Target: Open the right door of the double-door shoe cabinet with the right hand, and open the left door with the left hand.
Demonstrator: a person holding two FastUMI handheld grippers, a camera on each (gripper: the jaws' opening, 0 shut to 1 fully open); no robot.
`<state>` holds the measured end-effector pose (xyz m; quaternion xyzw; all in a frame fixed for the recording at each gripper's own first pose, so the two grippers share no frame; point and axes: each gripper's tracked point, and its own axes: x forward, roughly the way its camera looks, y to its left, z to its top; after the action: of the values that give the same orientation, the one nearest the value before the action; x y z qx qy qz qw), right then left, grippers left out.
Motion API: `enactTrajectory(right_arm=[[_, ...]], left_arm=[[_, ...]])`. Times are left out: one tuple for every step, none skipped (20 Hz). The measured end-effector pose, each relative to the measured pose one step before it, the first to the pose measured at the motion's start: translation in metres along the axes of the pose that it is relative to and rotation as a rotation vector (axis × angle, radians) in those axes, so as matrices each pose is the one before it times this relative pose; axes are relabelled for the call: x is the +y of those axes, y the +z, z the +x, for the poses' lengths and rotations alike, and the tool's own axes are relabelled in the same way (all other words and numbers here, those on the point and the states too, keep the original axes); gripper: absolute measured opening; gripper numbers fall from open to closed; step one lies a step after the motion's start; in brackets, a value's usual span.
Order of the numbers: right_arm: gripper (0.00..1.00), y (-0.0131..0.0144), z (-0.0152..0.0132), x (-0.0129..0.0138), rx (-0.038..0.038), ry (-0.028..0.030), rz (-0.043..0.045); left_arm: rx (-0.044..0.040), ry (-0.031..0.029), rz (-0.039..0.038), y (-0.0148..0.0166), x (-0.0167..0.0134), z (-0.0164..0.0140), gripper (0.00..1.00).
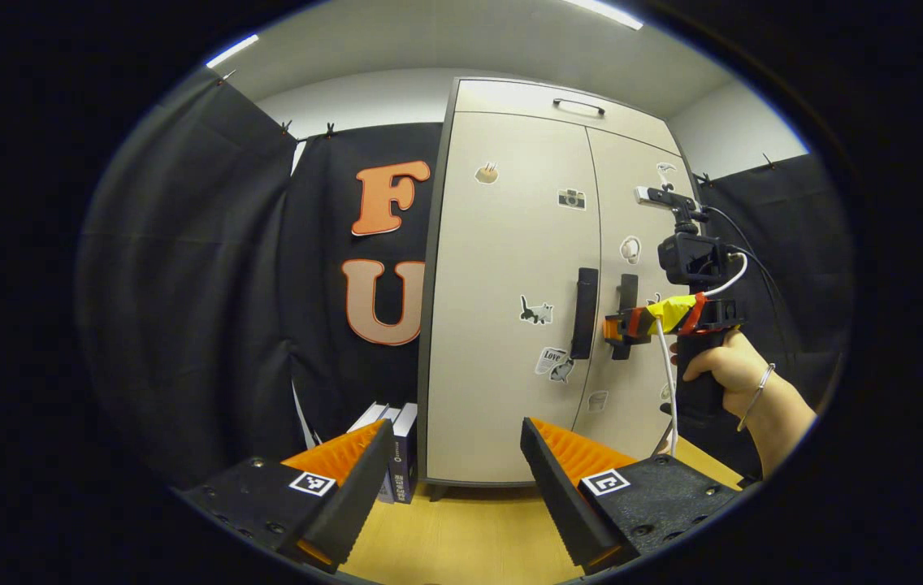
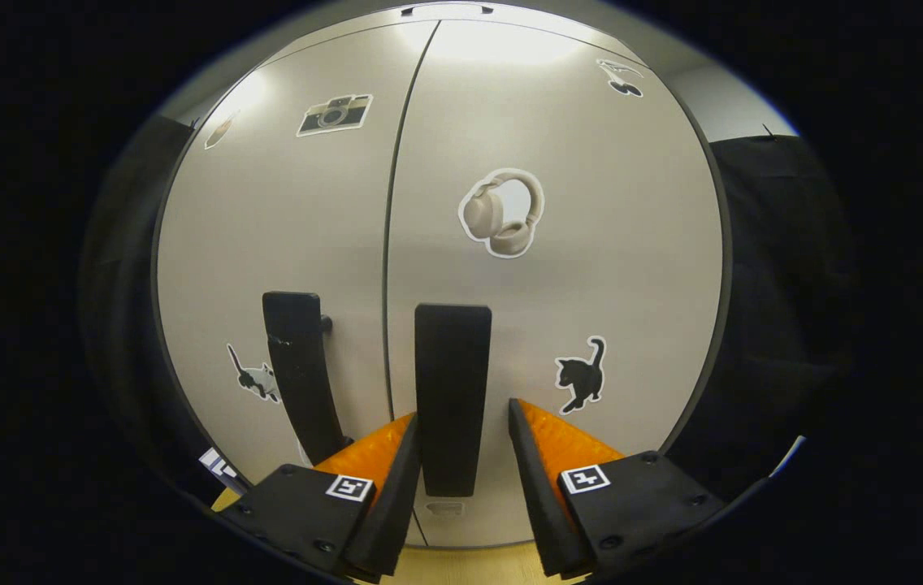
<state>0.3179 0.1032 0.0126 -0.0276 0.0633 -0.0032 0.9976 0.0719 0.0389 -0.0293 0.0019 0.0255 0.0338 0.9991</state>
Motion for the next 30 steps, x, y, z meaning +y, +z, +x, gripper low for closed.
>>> enactTrajectory(right_arm=[[0.68, -0.00060, 0.00104, -0.00032, 0.00095, -0.00326, -0.00223], [0.75, -0.00030, -0.00024, 0.00051, -0.00147, 0.00322, -0.00199], [0.67, -0.00047, 0.00005, 0.00305, 0.00273, 0.00585, 0.00104], [0.57, -0.00097, -0.00003, 0.00433, 0.00641, 0.02383, 0.00928], [0.53, -0.00099, 0.00059, 0.00055, -0.00073, -0.00634, 0.00433], [0.45, -0.00022, -0.00105, -0.00047, 0.00473, -0.00157, 0.00106], [0.45, -0.00172, 0.00071, 0.00055, 0.00848, 0.00426, 0.00562], [0.44, -0.00021, -0.00264, 0.00061, 0.00327, -0.00098, 0.01678], [0.40, 0.00000, 0.00436, -0.00055, 0.00869, 0.00171, 0.01072], [0.40, -0.00018, -0.00261, 0.00016, 0.00617, -0.00057, 0.00463], [0.46, -0.00165, -0.00016, 0.00015, 0.00509, 0.00003, 0.00877], [0.41, 0.00032, 0.00384, 0.00004, 0.00096, -0.00147, 0.00102], [0.34, -0.00134, -0.00312, 0.00019, 0.00609, -0.00132, 0.00968], [0.25, 0.00021, -0.00286, -0.00033, -0.00183, -0.00023, -0.00301], [0.25, -0.00126, -0.00164, -0.00064, 0.00645, 0.00310, -0.00701], [0.25, -0.00011, -0.00244, -0.00016, 0.00211, 0.00834, -0.01171], [0.25, -0.00002, 0.00059, -0.00041, -0.00202, 0.00923, 0.02035], [0.14, -0.00089, -0.00589, 0.00121, 0.00519, 0.01510, 0.00762], [0.14, -0.00010, -0.00350, -0.00039, 0.00608, 0.01359, -0.00031], [0.14, -0.00021, -0.00322, -0.00036, 0.00637, 0.01018, -0.00433], [0.14, 0.00083, -0.00397, -0.00106, 0.00112, 0.00812, -0.00835], [0.14, -0.00083, -0.00328, -0.00070, 0.00319, 0.00631, -0.00409], [0.14, -0.00036, -0.00322, -0.00034, 0.00068, 0.00519, -0.00230], [0.14, 0.00000, -0.00319, -0.00100, -0.00034, 0.00443, -0.00001], [0.14, -0.00018, -0.00314, -0.00095, 0.00192, 0.00523, -0.00307], [0.14, -0.00023, -0.00284, -0.00119, 0.00112, 0.00374, -0.00487], [0.14, 0.00004, -0.00309, -0.00186, -0.00037, 0.00051, -0.00801], [0.14, -0.00057, -0.00273, -0.00223, 0.00030, 0.00146, -0.00809], [0.14, -0.00022, -0.00363, -0.00296, -0.00437, 0.00334, -0.00045], [0.14, -0.00004, -0.00318, -0.00224, -0.00236, 0.00276, 0.00218]], left_arm=[[-0.00066, 0.00098, -0.00116, -0.00006, 0.00080, -0.00095, 0.95], [-0.00099, 0.00473, -0.00051, -0.00026, 0.00253, 0.00009, 0.95], [0.00290, 0.00240, -0.00018, -0.00075, 0.00127, -0.00058, 0.95], [0.00391, 0.00109, 0.00046, -0.00142, 0.00104, -0.00104, 0.95], [0.00374, 0.00187, 0.00137, -0.00050, 0.00083, 0.00001, 0.95], [0.00140, 0.00500, 0.00082, -0.00027, 0.00201, -0.00101, 0.95], [-0.00007, 0.00510, 0.00006, 0.00000, 0.00170, -0.00140, 0.95], [-0.00035, 0.00408, -0.00250, -0.00032, 0.00179, -0.00068, 0.95], [0.00154, 0.00223, -0.00435, 0.00042, 0.00074, -0.00108, 0.95], [-0.00021, -0.00021, -0.00492, -0.00020, 0.00044, -0.00206, 0.95], [-0.00085, 0.00319, -0.00334, 0.00060, 0.00101, -0.00105, 0.95], [-0.00220, 0.00432, -0.00100, 0.00064, 0.00234, -0.00221, 0.95], [-0.00072, 0.00475, 0.00048, 0.00041, 0.00183, -0.00185, 0.95], [-0.00013, 0.00412, 0.00119, -0.00069, 0.00107, -0.00078, 0.95], [0.00311, 0.00359, 0.00288, -0.00056, 0.00121, -0.00113, 0.95], [0.00322, 0.00294, 0.00265, -0.00203, 0.00052, -0.00080, 0.95], [0.00305, -0.00019, 0.00162, -0.00066, -0.00036, -0.00144, 0.95], [0.00347, -0.00047, -0.00076, -0.00110, -0.00088, -0.00101, 0.95], [0.00168, -0.00144, 0.00003, -0.00063, -0.00173, -0.00201, 0.95], [0.00079, -0.00169, 0.00340, -0.00040, -0.00146, -0.00158, 0.95], [-0.00191, -0.00136, 0.00572, 0.00099, -0.00152, -0.00276, 0.95], [-0.00301, -0.00196, 0.00592, 0.00064, -0.00156, -0.00234, 0.95], [-0.00281, -0.00219, 0.00411, 0.00099, -0.00176, -0.00250, 0.95], [-0.00319, -0.00218, 0.00115, 0.00113, -0.00194, -0.00217, 0.95], [-0.00299, -0.00111, -0.00056, 0.00086, -0.00126, -0.00245, 0.95], [-0.00147, -0.00144, -0.00026, -0.00017, -0.00141, -0.00243, 0.95], [-0.00097, -0.00268, 0.00062, 0.00032, -0.00158, -0.00219, 0.95], [-0.00114, -0.00229, 0.00097, 0.00032, -0.00071, -0.00286, 0.95], [-0.00278, -0.00171, 0.00115, 0.00151, -0.00138, -0.00233, 0.95], [-0.00453, -0.00154, -0.00049, 0.00115, -0.00185, -0.00188, 0.95]])
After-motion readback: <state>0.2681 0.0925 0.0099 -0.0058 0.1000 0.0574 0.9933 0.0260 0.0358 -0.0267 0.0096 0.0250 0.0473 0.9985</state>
